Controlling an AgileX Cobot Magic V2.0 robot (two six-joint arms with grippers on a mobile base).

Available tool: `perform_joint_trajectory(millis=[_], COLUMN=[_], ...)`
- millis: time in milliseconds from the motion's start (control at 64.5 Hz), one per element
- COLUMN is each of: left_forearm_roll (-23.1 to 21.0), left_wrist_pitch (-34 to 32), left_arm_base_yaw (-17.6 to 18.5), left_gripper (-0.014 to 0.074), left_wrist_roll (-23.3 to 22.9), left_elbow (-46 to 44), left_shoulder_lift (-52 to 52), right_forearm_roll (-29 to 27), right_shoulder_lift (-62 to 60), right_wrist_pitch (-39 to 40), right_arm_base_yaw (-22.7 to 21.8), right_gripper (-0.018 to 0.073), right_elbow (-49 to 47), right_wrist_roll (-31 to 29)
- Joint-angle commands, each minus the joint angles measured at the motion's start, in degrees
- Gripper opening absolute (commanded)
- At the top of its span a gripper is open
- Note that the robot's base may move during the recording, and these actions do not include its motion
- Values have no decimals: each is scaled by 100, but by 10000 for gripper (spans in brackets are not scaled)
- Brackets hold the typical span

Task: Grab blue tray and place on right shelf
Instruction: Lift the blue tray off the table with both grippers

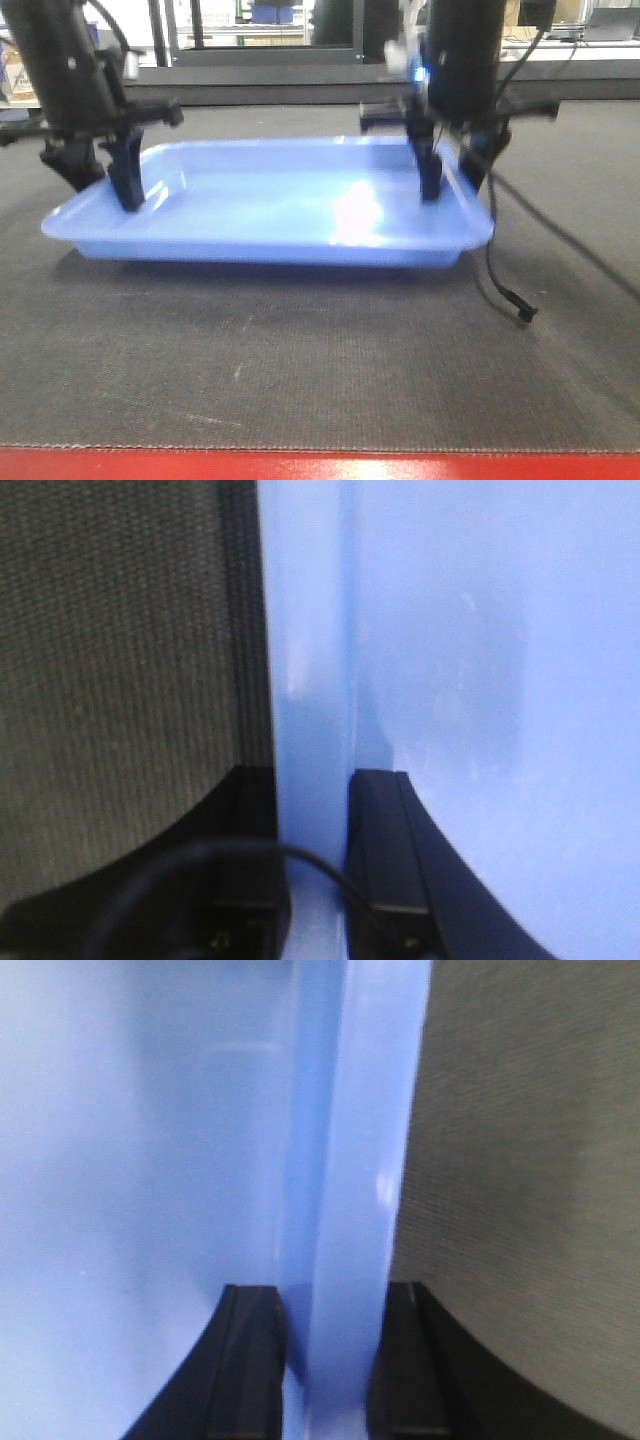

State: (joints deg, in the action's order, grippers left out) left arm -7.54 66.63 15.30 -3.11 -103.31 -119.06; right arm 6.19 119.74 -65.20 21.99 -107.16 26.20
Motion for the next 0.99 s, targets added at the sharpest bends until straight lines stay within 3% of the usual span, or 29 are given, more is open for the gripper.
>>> perform_joint_trajectory(millis=[0, 155, 372, 605, 977], left_forearm_roll=[67, 94, 177, 900, 793], left_wrist_pitch=[317, 343, 468, 764, 1008], left_arm_base_yaw=[44, 44, 148, 807, 1714], left_gripper=[-42, -42, -42, -42, -41], left_wrist_roll=[55, 10, -223, -686, -1004], left_elbow=[-291, -185, 415, 1195, 1533], left_shoulder_lift=[697, 1345, 2272, 2965, 3642], right_forearm_roll=[381, 400, 400, 288, 131], right_shoulder_lift=[-903, -1550, -2580, -3570, -4848], right_wrist_pitch=[138, 99, 368, 491, 34], right_arm_base_yaw=[25, 11, 6, 6, 118], right_gripper=[55, 55, 55, 55, 55], right_elbow=[-208, -61, 1156, 2618, 2963], right_wrist_roll=[-288, -615, -651, -651, -651])
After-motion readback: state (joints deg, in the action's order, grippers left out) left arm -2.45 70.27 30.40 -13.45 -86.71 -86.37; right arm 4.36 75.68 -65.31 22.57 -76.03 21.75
